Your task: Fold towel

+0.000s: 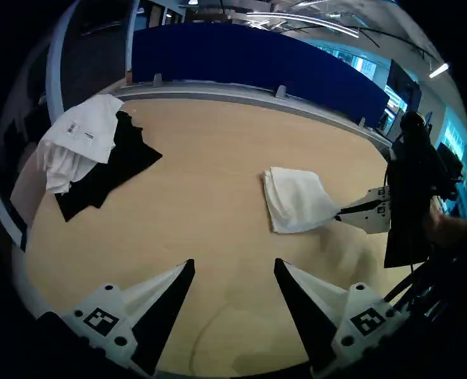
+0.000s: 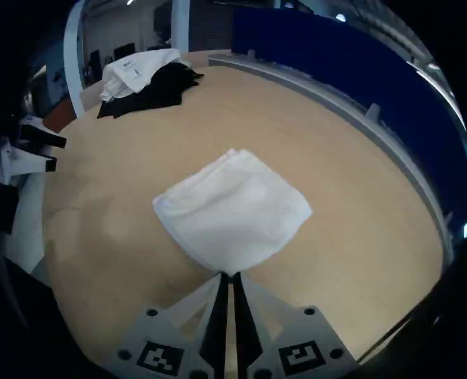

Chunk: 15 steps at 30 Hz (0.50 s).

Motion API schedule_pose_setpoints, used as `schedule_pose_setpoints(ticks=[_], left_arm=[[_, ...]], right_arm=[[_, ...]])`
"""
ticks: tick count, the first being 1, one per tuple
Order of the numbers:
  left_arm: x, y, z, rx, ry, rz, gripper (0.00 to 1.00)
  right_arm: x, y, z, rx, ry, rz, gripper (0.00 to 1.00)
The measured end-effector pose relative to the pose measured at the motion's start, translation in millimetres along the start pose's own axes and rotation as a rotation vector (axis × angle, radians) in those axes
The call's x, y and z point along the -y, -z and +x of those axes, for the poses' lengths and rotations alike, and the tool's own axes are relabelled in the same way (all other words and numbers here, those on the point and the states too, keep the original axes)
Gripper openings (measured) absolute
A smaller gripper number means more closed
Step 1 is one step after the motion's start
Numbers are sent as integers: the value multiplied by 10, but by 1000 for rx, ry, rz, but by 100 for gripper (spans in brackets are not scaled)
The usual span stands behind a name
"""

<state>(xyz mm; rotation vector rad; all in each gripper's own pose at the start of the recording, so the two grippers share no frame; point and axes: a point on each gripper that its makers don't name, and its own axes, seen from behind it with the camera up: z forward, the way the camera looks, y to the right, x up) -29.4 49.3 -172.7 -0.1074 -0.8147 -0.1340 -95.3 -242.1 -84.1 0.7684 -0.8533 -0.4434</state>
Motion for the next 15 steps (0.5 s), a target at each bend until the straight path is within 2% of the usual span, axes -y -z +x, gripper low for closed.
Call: schedule_pose_setpoints(ticks=[15], left_arm=[[54, 40, 116, -30, -15, -15, 93]], right_arm=[[-145, 451, 987, -155, 67, -56, 5]])
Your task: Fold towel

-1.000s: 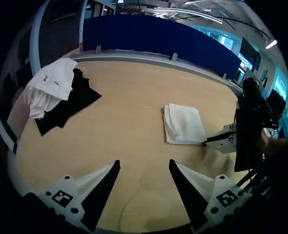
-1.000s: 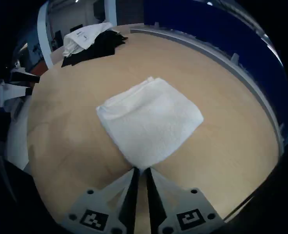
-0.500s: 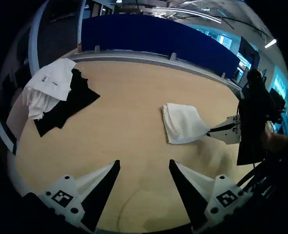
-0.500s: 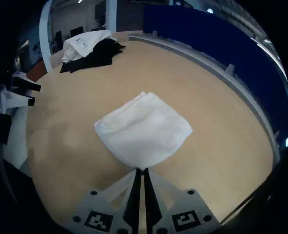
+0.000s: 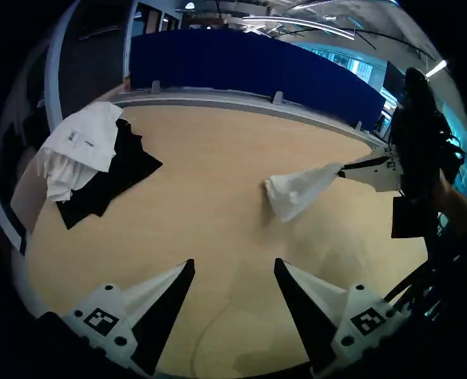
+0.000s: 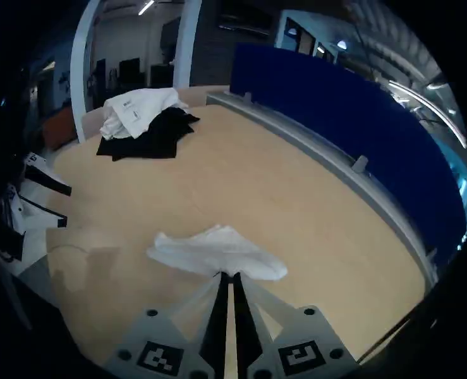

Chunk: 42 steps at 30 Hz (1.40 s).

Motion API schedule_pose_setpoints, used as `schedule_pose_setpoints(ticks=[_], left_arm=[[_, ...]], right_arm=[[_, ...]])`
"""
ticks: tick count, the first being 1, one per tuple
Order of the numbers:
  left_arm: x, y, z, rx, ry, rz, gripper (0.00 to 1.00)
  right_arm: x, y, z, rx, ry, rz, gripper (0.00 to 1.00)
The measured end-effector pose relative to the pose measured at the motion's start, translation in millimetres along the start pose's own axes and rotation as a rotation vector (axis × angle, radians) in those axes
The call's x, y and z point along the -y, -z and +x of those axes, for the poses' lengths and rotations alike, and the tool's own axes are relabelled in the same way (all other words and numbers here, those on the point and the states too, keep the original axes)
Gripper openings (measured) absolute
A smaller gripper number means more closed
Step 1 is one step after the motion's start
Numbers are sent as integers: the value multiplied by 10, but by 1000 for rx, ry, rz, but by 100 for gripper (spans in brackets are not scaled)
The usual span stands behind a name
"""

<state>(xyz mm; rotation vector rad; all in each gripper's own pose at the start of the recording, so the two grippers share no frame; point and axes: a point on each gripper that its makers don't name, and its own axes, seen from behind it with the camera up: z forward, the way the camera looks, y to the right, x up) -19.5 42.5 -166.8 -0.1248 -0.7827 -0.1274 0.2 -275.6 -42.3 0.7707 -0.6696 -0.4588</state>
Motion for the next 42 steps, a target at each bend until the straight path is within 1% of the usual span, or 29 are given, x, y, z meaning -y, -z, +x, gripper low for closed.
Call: schedule_pose_setpoints(ticks=[6, 12, 22, 32, 37, 42], left_arm=[[-8, -5, 48, -8, -8, -16, 93], [-52, -8, 110, -16, -24, -37, 93], [-115, -21, 197, -25, -43, -55, 93], [-209, -33, 261, -28, -56, -67, 93], [-273, -40, 295, -30, -63, -74, 93], [-345, -69, 314, -30, -68, -78, 93]], right_arm=[[-35, 169, 264, -42, 12, -15, 5], [-88, 314, 374, -63, 20, -34, 5], [-173, 463, 355, -70, 18, -62, 5], [-295, 587, 318, -82, 2, -80, 5], [-449, 742, 268, -88, -7, -91, 5], [-705, 974, 142, -90, -30, -108, 5]])
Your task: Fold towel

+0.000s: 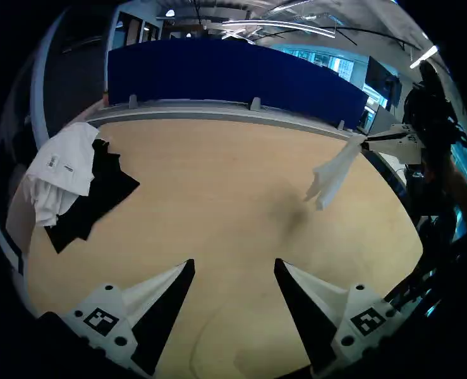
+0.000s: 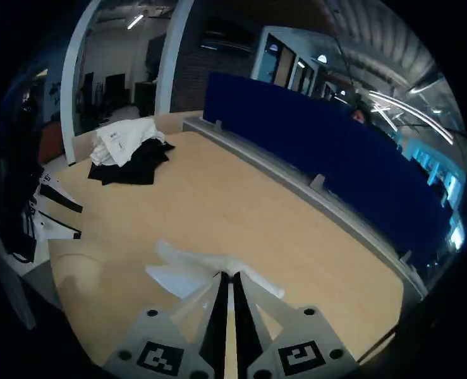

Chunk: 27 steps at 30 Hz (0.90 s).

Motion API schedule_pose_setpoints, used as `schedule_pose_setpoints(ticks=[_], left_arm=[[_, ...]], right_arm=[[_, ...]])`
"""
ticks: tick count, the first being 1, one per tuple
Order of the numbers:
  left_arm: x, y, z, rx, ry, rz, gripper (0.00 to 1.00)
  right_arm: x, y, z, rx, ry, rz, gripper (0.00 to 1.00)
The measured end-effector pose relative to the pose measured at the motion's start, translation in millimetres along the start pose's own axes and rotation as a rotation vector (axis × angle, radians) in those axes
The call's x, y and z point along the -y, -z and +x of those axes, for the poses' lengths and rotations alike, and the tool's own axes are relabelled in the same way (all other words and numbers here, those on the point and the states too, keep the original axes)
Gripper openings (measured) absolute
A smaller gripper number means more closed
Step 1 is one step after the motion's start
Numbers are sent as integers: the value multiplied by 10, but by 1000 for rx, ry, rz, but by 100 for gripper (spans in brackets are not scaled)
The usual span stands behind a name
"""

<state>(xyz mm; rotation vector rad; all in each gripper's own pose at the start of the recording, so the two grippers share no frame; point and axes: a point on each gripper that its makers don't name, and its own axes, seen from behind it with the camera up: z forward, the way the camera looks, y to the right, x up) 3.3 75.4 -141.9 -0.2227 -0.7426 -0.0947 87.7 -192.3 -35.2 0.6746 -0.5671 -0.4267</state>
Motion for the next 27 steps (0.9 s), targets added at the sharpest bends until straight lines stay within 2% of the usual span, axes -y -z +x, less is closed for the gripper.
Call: schedule_pose_setpoints(ticks=[6, 14, 27], left_arm=[[-75, -69, -2, 5, -7, 1, 93], [-171, -165, 15, 13, -10, 11, 93], [-286, -277, 53, 31, -18, 33, 93]], right_arm=[[-454, 319, -270, 23, -16, -33, 5], [-1041, 714, -747, 75, -6, -63, 5], [-1856, 1064, -1405, 144, -16, -94, 5]])
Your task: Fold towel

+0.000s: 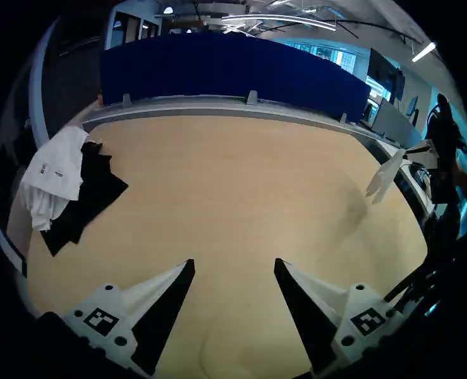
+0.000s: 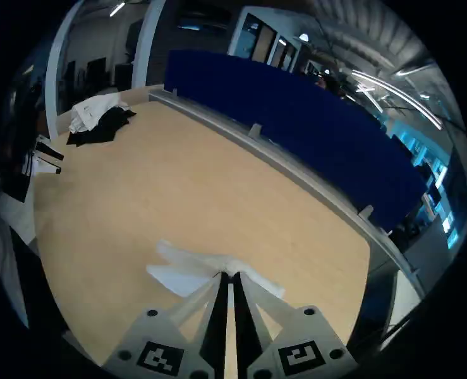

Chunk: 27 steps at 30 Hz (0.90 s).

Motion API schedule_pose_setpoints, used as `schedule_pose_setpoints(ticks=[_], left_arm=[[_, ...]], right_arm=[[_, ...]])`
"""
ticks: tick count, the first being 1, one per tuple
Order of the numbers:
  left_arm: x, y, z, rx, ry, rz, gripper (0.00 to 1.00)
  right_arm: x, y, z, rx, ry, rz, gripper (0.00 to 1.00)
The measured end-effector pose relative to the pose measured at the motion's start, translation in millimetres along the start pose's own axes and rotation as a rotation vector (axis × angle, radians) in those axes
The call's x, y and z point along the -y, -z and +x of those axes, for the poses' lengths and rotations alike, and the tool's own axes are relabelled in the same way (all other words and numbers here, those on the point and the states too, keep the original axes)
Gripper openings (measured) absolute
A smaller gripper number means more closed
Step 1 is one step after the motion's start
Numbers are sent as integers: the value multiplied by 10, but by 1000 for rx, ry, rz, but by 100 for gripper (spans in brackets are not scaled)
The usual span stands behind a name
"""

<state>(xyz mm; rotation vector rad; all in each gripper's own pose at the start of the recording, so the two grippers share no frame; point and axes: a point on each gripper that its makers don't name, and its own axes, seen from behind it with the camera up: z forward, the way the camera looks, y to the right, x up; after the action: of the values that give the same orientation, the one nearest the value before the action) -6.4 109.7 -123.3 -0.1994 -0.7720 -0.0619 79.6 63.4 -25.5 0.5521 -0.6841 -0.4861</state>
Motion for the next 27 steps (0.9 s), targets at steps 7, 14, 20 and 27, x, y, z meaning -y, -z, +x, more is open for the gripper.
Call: schedule_pose_setpoints(ticks=[7, 14, 20, 27], left_arm=[[-57, -26, 16, 11, -3, 6, 93], [-76, -29, 30, 14, -5, 16, 93], [-89, -12, 50, 14, -6, 20, 93], [-112, -6, 41, 15, -8, 23, 93]], right_arm=[[-275, 3, -240, 38, 19, 3, 5], [-373, -29, -435, 71, 21, 19, 5], [-399, 1, -621, 100, 25, 28, 5], [-446, 101, -989, 158, 20, 26, 5]])
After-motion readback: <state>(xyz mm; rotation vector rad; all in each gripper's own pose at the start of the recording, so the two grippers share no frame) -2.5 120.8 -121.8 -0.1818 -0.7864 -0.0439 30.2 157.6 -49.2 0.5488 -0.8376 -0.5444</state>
